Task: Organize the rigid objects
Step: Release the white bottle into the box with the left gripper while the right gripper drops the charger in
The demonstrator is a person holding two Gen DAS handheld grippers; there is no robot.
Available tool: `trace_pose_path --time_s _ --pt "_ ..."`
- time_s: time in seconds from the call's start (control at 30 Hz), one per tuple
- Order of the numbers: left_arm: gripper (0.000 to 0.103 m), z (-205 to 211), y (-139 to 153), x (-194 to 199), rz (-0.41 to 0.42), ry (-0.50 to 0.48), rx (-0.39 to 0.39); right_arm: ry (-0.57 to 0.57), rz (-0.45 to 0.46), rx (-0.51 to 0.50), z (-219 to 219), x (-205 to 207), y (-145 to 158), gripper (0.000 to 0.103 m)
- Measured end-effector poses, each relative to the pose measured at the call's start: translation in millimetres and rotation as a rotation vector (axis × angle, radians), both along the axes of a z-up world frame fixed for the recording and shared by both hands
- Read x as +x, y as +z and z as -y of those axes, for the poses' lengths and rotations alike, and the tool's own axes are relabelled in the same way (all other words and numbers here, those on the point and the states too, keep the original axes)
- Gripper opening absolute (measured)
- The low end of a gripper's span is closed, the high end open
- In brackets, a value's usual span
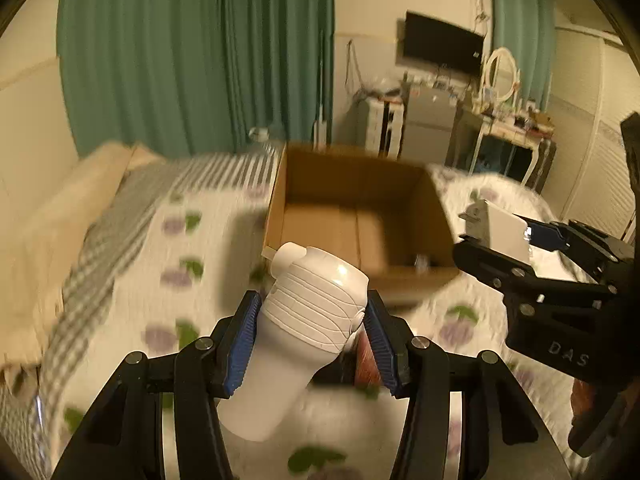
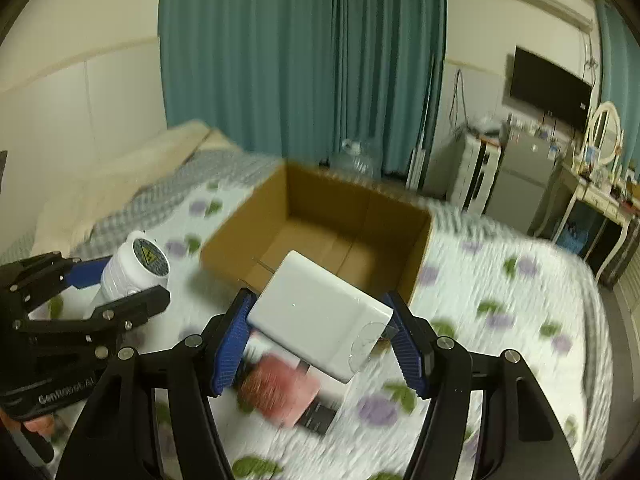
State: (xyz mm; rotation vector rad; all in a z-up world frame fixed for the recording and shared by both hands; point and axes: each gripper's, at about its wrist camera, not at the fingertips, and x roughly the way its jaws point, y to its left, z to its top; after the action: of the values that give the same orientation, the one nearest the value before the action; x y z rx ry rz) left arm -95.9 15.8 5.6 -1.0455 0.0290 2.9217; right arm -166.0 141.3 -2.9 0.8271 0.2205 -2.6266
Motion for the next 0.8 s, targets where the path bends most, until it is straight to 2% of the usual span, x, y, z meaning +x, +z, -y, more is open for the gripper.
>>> trace_pose_path --time_s 0.17,0.27,0.33,0.43,0.57,0.7,0.8 --pt "0.053 -16.7 36.2 -39.8 -0.079 -0.036 -0.028 -0.016 -0.067 -0.045 -4.7 -31.5 34.4 0.065" --pt "0.053 -22.1 42.2 -69.7 -0.097 -0.041 -0.061 -0.058 -0.097 -0.036 -4.6 -54.0 38.9 0.065" --pt "0.053 -22.9 39.1 -89.6 -0.09 -0.038 -0.069 -0.064 -0.078 -0.06 -8.5 -69.0 35.3 0.065" --pt "0.053 -24.1 25.6 -118.3 -0.058 -0.041 -0.062 -0.09 -0.048 -0.069 -15.9 -86.9 17.4 0.065" --pt "0.053 -28.1 -7.4 -154.9 0.005 -0.028 -0.086 -0.104 0.006 -0.081 -28.1 -100.1 -6.6 0.065" --pt "0.053 -33.7 -37.5 -173.9 0.06 -0.029 -0.089 -0.121 0.026 -0.082 -36.9 -104.6 -16.8 0.065" --pt "0.053 -31.5 -53.3 -175.2 0.078 -0.032 -0.038 -0.124 0.032 -0.093 -43.8 -105.3 -17.6 0.065"
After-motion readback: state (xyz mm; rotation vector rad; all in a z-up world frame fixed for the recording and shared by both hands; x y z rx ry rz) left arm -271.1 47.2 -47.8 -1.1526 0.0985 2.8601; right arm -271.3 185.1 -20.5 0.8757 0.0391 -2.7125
